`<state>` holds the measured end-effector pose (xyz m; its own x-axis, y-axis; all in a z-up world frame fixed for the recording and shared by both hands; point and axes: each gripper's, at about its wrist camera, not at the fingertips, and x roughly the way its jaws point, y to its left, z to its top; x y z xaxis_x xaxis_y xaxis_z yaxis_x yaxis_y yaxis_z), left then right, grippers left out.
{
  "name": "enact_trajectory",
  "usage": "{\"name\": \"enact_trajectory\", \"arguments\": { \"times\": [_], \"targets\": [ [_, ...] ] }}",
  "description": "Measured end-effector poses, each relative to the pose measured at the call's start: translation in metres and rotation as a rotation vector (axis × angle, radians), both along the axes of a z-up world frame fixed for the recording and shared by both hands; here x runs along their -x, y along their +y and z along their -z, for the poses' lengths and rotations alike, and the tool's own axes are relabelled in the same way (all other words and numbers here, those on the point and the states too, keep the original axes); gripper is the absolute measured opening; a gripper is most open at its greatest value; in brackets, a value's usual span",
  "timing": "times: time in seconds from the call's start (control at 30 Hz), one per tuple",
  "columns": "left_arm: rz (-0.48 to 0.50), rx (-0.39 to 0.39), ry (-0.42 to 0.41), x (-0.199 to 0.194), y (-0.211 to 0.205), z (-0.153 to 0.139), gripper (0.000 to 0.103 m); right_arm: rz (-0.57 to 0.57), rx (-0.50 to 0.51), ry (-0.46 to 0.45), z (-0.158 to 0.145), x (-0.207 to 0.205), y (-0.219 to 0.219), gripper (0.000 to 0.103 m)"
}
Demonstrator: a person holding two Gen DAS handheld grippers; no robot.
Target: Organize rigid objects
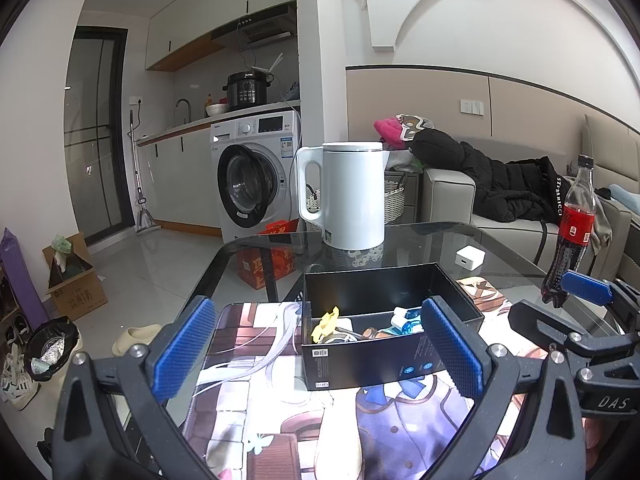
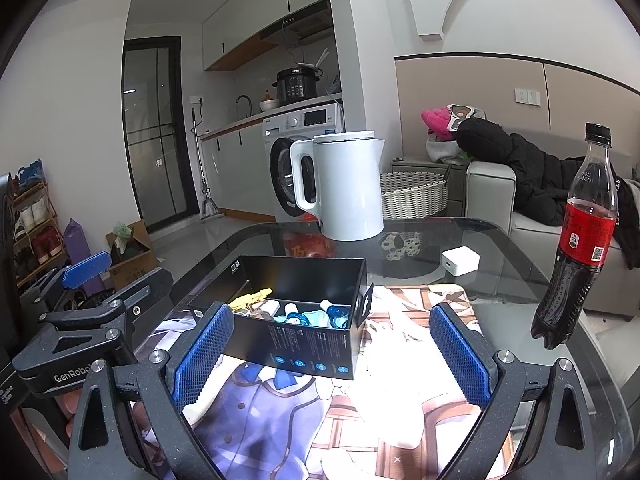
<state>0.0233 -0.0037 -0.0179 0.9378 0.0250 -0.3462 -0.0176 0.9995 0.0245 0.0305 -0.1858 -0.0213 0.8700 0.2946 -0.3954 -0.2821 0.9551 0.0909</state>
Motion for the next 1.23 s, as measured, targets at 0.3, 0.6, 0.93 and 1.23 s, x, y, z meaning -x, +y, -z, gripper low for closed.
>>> {"name": "enact_trajectory", "arguments": {
  "times": [0.3, 0.6, 0.93, 1.23],
  "targets": [
    [0.0, 0.0, -0.002, 0.0003, 0.0, -0.0002, 0.103, -0.001, -0.001, -0.001, 0.0, -0.0008, 0.0002, 0.1],
    [-0.002, 0.001, 0.002, 0.0003, -0.0006, 0.0003, 0.103, 0.001, -0.001, 0.006, -0.0004, -0.0021, -0.0013, 0.1],
    [0.0, 0.003, 0.008, -0.0002, -0.0014, 0.0011, 0.103, 0.002, 0.0, 0.006, -0.0003, -0.0017, -0.001, 0.1],
    [-0.003, 0.005, 0.019, -0.0012, -0.0043, 0.0028, 0.103, 0.001, 0.001, 0.004, -0.0001, -0.0023, -0.0015, 0.1]
  ]
}}
